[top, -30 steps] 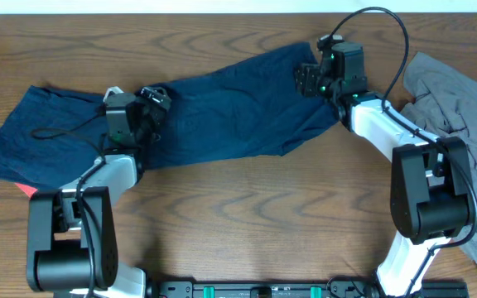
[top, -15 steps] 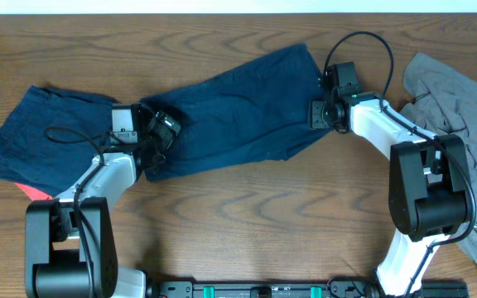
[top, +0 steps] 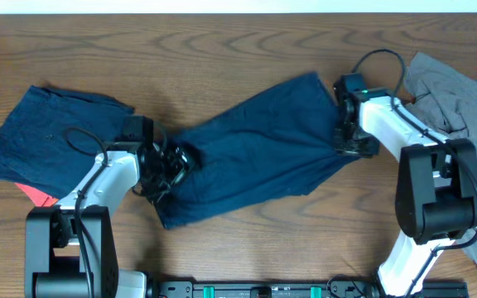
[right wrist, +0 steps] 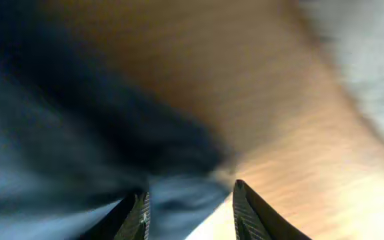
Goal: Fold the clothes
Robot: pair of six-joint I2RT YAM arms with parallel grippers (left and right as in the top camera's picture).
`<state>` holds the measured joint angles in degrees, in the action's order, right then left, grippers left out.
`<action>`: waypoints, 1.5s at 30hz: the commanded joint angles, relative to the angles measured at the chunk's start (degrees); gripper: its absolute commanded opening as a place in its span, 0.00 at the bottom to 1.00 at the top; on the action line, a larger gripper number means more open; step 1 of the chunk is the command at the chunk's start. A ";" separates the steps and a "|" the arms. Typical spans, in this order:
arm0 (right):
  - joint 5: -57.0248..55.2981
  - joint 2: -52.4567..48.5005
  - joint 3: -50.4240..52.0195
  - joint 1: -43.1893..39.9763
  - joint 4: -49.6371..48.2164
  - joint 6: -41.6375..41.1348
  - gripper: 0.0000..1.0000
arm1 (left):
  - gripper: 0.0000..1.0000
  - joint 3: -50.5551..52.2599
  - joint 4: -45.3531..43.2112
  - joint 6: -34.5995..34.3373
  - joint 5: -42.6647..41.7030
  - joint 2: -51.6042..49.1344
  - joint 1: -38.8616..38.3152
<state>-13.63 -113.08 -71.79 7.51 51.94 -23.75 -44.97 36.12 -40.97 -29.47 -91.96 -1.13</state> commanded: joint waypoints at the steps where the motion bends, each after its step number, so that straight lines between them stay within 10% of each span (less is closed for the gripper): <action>1: -5.09 -0.33 2.58 -3.61 0.35 -1.90 0.40 | 0.98 2.73 3.80 7.17 5.09 1.88 0.42; 9: 1.95 11.02 2.58 -3.93 -1.64 6.73 0.47 | 0.98 2.73 8.00 7.28 19.85 16.70 0.46; 18: 13.27 21.11 2.58 -2.67 -3.37 12.70 0.51 | 0.98 4.76 12.24 -9.27 17.77 17.84 0.44; 27: 18.58 22.12 2.58 0.83 -4.44 17.22 0.52 | 0.99 13.03 -0.09 -9.46 10.05 12.39 0.37; 37: 21.35 22.10 2.58 4.94 -5.27 18.05 0.50 | 0.06 9.01 -4.46 2.78 8.92 11.23 0.57; 45: 32.11 20.06 2.80 7.91 -6.56 18.49 0.13 | 0.06 -9.68 13.11 9.53 8.94 13.88 0.55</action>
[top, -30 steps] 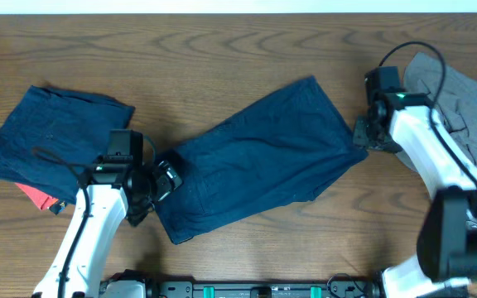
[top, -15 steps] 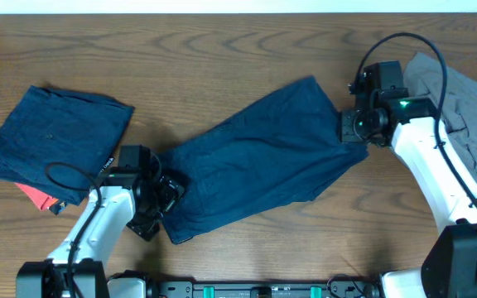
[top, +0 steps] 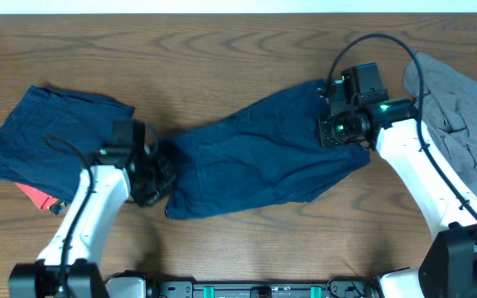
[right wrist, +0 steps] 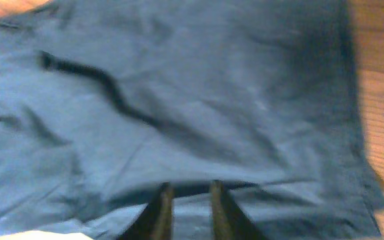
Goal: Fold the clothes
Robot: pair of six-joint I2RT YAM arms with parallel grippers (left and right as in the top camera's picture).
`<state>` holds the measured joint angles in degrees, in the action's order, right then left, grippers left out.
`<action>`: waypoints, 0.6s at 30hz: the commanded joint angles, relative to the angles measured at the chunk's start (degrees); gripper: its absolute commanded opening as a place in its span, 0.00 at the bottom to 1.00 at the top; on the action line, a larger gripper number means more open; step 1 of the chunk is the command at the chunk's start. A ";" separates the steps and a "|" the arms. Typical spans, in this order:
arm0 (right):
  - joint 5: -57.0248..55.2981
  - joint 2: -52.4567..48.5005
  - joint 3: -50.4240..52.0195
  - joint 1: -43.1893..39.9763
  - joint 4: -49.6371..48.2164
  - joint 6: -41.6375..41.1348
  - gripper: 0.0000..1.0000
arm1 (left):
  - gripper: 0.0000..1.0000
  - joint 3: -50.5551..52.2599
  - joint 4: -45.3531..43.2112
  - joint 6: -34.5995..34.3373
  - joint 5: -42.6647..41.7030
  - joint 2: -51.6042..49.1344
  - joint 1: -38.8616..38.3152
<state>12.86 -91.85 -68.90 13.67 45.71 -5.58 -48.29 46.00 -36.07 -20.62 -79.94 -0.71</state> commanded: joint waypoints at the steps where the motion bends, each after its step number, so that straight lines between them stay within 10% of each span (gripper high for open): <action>1: 6.69 -1.97 0.15 2.51 -0.79 0.33 0.12 | 0.06 -8.85 6.08 5.09 0.07 2.05 0.13; 18: 23.43 -28.35 1.36 27.50 -26.34 -6.86 0.12 | 0.06 -25.83 14.40 5.66 -1.05 4.87 0.13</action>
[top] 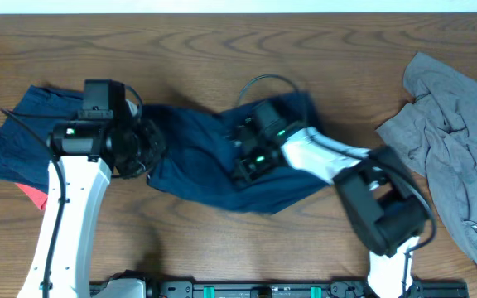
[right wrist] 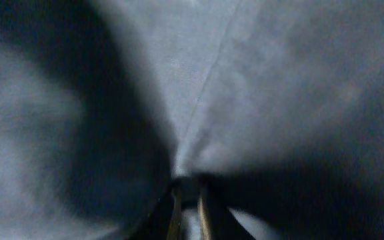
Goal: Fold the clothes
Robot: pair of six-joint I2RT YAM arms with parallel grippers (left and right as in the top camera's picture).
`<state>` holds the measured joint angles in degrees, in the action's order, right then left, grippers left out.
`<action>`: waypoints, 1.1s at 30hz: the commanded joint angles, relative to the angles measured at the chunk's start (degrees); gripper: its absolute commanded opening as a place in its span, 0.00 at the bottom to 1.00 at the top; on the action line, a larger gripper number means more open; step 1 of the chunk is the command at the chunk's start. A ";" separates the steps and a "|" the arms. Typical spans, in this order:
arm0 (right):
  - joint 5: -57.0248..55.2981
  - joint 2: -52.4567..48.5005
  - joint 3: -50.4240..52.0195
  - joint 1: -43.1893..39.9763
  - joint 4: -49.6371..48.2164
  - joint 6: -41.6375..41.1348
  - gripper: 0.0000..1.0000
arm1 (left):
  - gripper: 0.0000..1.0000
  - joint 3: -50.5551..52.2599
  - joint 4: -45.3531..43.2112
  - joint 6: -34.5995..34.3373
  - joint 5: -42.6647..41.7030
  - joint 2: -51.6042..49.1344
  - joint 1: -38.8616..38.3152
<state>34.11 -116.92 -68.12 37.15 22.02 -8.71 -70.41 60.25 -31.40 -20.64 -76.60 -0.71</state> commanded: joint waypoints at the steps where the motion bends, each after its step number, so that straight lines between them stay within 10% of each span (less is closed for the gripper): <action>1: 2.16 -3.69 0.57 4.98 -4.87 -4.48 0.14 | 0.06 -4.59 0.13 0.96 -2.12 1.53 0.13; 8: 1.81 -2.86 -2.73 5.99 -10.80 -3.91 0.26 | 0.06 -5.97 -0.02 0.98 -4.02 1.49 0.13; 23: -21.49 10.19 -7.98 -17.44 24.52 7.43 0.27 | 0.06 -5.95 0.11 1.36 -2.05 1.38 -0.04; 33: -21.27 7.54 3.85 -18.40 18.27 8.26 0.23 | 0.06 -5.95 -3.02 0.70 -2.05 -0.50 -6.60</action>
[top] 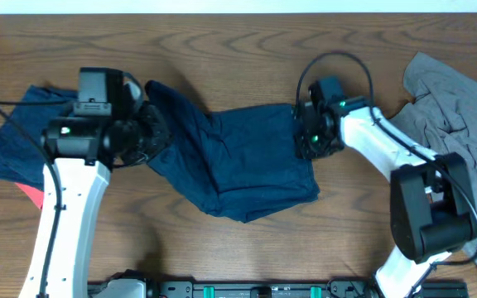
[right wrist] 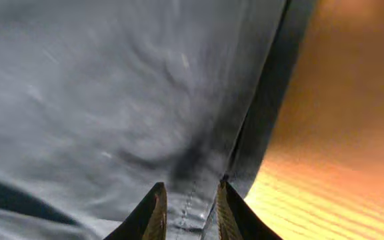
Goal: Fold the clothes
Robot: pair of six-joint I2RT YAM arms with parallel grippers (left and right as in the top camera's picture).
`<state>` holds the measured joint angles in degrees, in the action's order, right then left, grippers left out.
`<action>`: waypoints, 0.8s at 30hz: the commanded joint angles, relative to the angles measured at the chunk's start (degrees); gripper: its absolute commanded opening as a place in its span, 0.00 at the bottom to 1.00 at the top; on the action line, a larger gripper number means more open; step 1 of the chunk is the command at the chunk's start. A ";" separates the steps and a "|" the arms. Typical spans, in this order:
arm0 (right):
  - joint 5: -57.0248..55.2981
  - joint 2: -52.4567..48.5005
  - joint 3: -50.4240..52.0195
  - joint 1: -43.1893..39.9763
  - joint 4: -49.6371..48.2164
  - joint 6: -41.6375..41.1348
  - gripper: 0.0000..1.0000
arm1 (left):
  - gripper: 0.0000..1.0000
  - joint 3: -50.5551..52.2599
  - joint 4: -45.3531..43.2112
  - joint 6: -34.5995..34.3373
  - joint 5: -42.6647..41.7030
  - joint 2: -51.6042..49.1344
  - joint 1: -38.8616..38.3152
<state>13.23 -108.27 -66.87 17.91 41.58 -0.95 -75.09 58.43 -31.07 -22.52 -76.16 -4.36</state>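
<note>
A dark blue garment (top: 238, 157) lies across the middle of the table, bunched and partly doubled over, with its left end raised. My left gripper (top: 150, 139) sits at that raised left end and looks shut on the cloth. My right gripper (top: 306, 141) is low over the garment's right edge. In the right wrist view the same blue cloth (right wrist: 112, 87) fills the frame. There the right gripper (right wrist: 189, 200) has its fingers apart with a seam of the cloth lying between them, beside bare wood (right wrist: 339, 133).
A folded dark blue pile (top: 23, 132) lies at the far left with something red (top: 36, 194) showing under it. A crumpled grey garment (top: 462, 124) spreads over the right end of the table. Cables loop from both arms.
My right gripper was shut on cloth at the garment's middle; it is now at the right edge with its fingers apart. The garment now lies more compact. The left gripper hardly moved.
The garment first lay stretched out slantwise, my grippers at its two ends, the right one open. Then the right gripper was shut on the right end. Later it held cloth over the garment's middle while the left end was raised. Now the right fingers stand apart at the right edge.
</note>
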 commanded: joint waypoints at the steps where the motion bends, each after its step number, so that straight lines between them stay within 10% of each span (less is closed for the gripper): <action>1: -0.37 -1.16 3.65 0.90 -2.38 0.02 0.22 | 0.06 -1.27 -2.03 0.37 -0.17 -1.31 -4.35; 15: -0.35 -1.16 6.73 0.92 -4.72 -2.21 0.22 | 0.06 -1.27 -19.04 -19.10 4.31 -14.19 -28.44; 24: -0.37 -0.98 5.90 0.57 -2.47 -3.26 0.29 | 0.14 -1.29 -33.55 -19.78 1.31 -20.63 -34.88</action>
<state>13.91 -107.37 -62.65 17.91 37.04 -2.79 -75.09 27.53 -50.89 -19.51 -97.95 -38.96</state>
